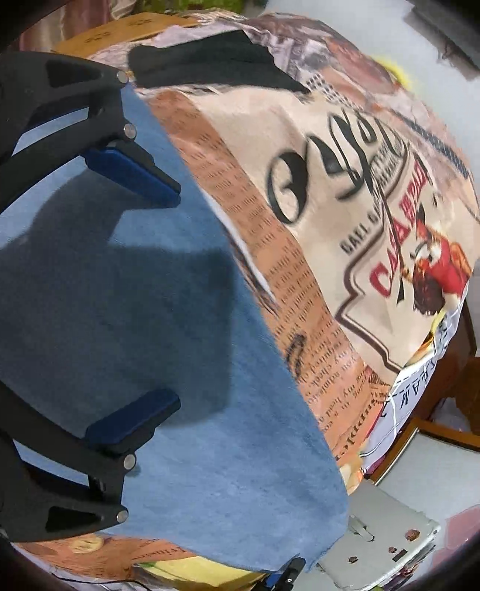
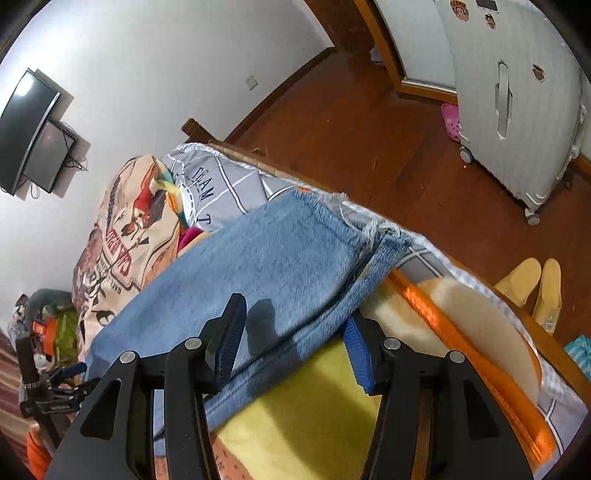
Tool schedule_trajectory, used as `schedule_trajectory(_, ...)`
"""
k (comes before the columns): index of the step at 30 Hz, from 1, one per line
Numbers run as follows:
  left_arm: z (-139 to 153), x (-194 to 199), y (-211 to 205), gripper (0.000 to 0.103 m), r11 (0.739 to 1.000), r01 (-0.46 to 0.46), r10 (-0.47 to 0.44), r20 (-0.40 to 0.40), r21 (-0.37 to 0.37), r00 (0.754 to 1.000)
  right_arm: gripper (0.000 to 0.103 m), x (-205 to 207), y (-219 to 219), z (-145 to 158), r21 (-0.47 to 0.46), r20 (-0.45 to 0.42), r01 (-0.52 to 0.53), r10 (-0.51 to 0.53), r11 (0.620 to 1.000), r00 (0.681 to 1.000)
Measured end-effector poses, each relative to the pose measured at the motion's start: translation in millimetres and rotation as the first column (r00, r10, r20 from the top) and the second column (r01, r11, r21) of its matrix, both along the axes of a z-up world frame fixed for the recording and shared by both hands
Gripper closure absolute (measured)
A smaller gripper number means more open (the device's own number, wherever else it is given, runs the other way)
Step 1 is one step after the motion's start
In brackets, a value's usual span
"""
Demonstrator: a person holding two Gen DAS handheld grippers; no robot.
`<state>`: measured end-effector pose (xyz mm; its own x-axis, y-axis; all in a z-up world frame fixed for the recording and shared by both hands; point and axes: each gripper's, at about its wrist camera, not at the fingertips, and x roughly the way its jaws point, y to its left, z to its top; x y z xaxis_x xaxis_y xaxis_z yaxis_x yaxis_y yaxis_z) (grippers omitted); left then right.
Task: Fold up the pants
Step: 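Grasp the frayed hem with the right gripper and lift it up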
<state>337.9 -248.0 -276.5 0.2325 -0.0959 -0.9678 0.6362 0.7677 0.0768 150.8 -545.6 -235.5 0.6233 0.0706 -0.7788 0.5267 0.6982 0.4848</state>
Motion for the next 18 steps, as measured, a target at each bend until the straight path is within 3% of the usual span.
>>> schedule_trajectory(7,-14.2,20.0,-25.8,0.000,1.000,-0.010,0.009,-0.053,-0.028,0.999,0.087,4.3,-4.5,0.7,-0.056,0.009,-0.002,0.002,0.998,1.000)
schedule_trajectory(13,-3.7,16.7,-27.4,0.000,1.000,-0.009,0.009,0.005,-0.021,1.000,0.093,4.2,-3.2,23.3,-0.095,0.047,-0.029,0.034,0.995,0.998)
schedule_trajectory(18,32.2,4.7,-10.3,0.000,0.997,-0.012,0.019,0.103,-0.071,0.994,0.095,6.0,10.1,56.8,-0.157,0.116,-0.056,0.075,0.986,0.990)
